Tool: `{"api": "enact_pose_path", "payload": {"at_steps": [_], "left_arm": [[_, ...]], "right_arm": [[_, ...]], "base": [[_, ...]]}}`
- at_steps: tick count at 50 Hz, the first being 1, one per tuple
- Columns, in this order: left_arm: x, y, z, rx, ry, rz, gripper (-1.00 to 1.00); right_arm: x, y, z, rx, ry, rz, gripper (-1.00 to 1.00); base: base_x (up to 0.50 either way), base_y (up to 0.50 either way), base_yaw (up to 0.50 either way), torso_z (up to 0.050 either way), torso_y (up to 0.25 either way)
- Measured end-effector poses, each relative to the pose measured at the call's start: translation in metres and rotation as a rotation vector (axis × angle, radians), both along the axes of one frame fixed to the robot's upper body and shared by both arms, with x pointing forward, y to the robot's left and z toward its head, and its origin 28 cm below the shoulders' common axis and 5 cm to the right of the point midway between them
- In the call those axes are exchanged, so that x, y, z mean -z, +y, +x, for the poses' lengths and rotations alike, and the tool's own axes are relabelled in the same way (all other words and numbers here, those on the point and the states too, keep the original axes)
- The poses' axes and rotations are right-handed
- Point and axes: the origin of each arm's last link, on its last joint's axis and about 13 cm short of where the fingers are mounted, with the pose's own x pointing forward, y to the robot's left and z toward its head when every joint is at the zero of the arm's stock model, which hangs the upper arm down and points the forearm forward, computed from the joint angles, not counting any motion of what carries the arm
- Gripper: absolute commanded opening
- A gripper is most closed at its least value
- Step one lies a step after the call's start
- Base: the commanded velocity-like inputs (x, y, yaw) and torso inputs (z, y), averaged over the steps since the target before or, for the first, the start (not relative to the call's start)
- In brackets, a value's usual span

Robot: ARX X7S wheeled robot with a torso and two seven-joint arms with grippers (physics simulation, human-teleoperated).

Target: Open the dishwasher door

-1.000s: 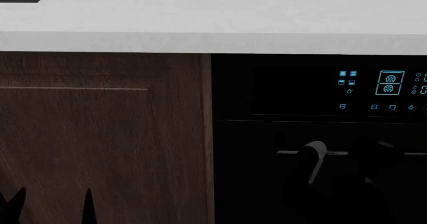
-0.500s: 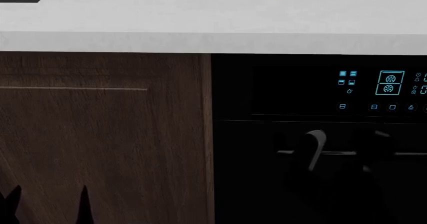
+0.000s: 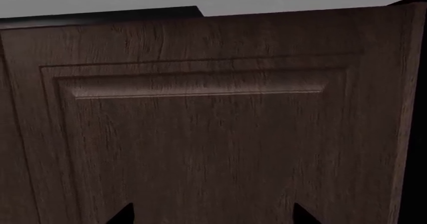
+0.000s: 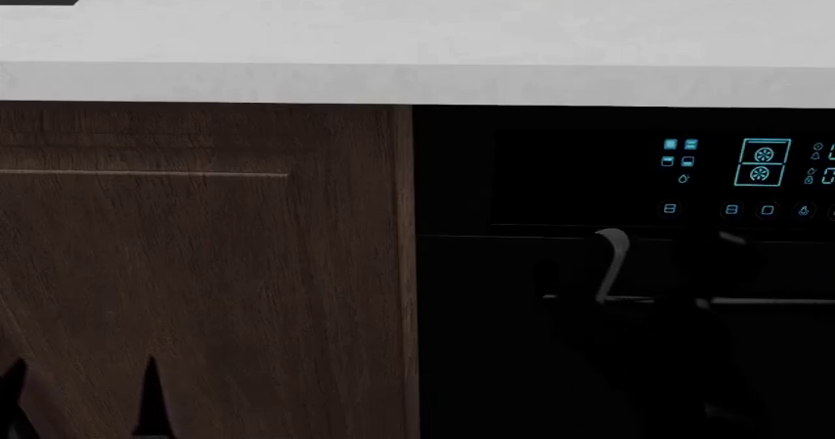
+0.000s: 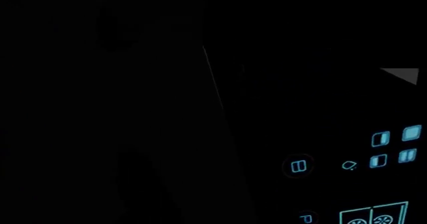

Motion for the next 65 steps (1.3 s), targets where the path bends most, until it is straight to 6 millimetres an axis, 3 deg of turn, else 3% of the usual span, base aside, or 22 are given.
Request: {"api": "enact_pose_path", "payload": {"at_steps": [28, 29, 47, 65], "left_arm": [[-0.001, 0.003, 0.0, -0.019, -0.005, 0.001, 1.0], [-0.001, 0.004, 0.0, -0.02, -0.006, 0.001, 1.0], [-0.002, 0.004, 0.0, -0.021, -0.008, -0.001, 1.0], [-0.003, 0.004, -0.001, -0.019, -0.01, -0.005, 1.0]], "right_arm": [[0.01, -0.001, 0.016, 0.013, 0.025, 0.021, 1.0], [0.01, -0.001, 0.016, 0.013, 0.025, 0.021, -1.0], [0.013, 0.0, 0.013, 0.005, 0.056, 0.015, -1.0], [0.002, -0.003, 0.004, -0.017, 0.128, 0.009, -1.0]], "base": [[0.0, 0.0, 0.0, 0.0, 0.0], [0.0, 0.0, 0.0, 0.0, 0.0], [0.0, 0.0, 0.0, 0.0, 0.0], [0.0, 0.0, 0.0, 0.0, 0.002]]}}
